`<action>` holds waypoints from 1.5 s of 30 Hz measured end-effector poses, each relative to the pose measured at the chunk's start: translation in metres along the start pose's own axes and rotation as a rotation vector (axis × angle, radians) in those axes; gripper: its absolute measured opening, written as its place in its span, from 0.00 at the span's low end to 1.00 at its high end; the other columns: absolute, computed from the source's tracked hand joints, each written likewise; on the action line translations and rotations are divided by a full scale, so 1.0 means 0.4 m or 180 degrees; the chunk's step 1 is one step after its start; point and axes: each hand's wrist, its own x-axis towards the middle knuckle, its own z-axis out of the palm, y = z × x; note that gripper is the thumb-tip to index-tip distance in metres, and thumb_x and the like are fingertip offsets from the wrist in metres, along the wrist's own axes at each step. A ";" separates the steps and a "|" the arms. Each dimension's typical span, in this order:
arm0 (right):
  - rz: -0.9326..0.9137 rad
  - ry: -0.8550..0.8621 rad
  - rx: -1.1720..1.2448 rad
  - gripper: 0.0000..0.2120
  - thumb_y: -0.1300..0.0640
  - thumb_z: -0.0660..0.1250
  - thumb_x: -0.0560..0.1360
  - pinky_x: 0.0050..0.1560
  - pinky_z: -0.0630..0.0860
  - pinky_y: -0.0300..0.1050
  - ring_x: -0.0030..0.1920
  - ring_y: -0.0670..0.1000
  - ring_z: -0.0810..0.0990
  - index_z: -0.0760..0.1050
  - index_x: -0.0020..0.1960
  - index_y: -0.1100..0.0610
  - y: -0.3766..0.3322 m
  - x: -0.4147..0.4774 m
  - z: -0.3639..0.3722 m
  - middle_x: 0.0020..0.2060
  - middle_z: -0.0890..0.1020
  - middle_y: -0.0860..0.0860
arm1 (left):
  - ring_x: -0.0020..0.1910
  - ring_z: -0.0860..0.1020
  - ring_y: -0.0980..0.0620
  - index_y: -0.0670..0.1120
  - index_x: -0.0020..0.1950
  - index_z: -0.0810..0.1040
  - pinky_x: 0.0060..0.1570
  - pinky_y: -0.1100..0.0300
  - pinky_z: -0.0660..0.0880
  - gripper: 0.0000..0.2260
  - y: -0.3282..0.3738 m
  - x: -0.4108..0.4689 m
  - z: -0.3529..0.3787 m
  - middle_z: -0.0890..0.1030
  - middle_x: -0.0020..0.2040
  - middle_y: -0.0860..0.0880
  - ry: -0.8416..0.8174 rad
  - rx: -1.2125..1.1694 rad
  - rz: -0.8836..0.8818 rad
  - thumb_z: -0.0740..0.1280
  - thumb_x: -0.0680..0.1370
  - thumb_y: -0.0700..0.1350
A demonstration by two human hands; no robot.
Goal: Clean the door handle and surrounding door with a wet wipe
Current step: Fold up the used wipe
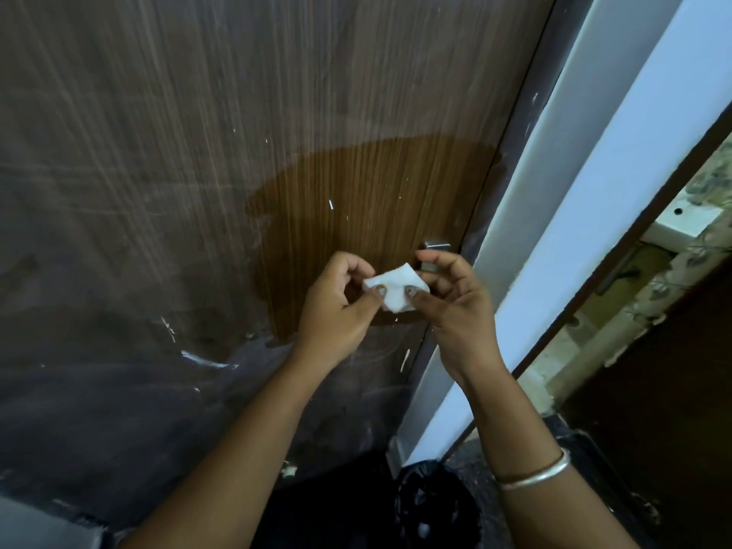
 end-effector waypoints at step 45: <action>0.0484 -0.0756 0.0332 0.10 0.67 0.65 0.74 0.51 0.79 0.50 0.50 0.52 0.81 0.79 0.49 0.54 0.033 -0.009 -0.077 0.47 0.82 0.53 | 0.44 0.79 0.52 0.46 0.44 0.78 0.45 0.62 0.77 0.10 0.054 -0.108 0.129 0.78 0.44 0.48 0.1004 0.0603 -0.0182 0.73 0.67 0.34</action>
